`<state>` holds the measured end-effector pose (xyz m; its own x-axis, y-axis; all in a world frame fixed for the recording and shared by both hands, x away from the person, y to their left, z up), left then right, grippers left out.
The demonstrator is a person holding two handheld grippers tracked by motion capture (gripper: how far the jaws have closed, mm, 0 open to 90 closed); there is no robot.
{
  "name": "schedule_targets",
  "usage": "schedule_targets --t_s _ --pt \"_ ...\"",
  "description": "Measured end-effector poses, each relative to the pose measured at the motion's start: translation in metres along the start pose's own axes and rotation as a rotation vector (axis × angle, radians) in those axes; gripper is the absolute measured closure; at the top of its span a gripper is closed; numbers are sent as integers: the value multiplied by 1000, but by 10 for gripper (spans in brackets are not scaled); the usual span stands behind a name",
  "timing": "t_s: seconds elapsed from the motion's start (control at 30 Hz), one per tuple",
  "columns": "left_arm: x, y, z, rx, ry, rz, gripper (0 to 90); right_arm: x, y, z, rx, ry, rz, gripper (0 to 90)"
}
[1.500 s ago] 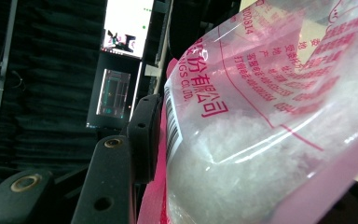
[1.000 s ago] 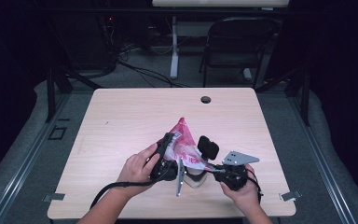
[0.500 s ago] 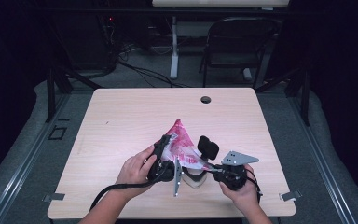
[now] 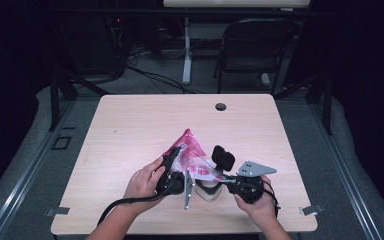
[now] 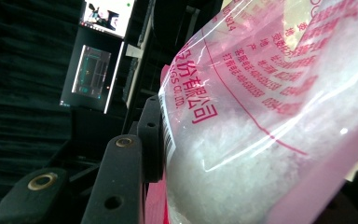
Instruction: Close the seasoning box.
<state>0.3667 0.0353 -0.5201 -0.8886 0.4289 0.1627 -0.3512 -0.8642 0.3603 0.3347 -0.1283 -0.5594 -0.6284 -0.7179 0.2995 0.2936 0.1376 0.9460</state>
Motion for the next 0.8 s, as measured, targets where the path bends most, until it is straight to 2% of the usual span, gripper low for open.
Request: schedule_targets --t_s 0.33,0.53,0.8 --pt "0 -9 -8 49 -31 21 667 -2 1 1 -1 2 -8 895" --pt "-1 -16 -12 92 -44 29 672 -3 2 2 4 7 -10 893" --pt "0 -22 -18 124 -58 41 676 -4 4 2 2 13 -15 888"
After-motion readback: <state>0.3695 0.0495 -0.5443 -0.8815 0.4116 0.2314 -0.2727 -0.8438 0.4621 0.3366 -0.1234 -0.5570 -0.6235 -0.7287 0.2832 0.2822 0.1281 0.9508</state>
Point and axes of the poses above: each handheld gripper's, and its own axes: x roughly backward along the jaws, y roughly out of its top, z roughly to its left, the point moved 9 cm from there along -x, roughly forward along the jaws, and after that the axes turned 11 degrees about -z, right-handed, at the moved point
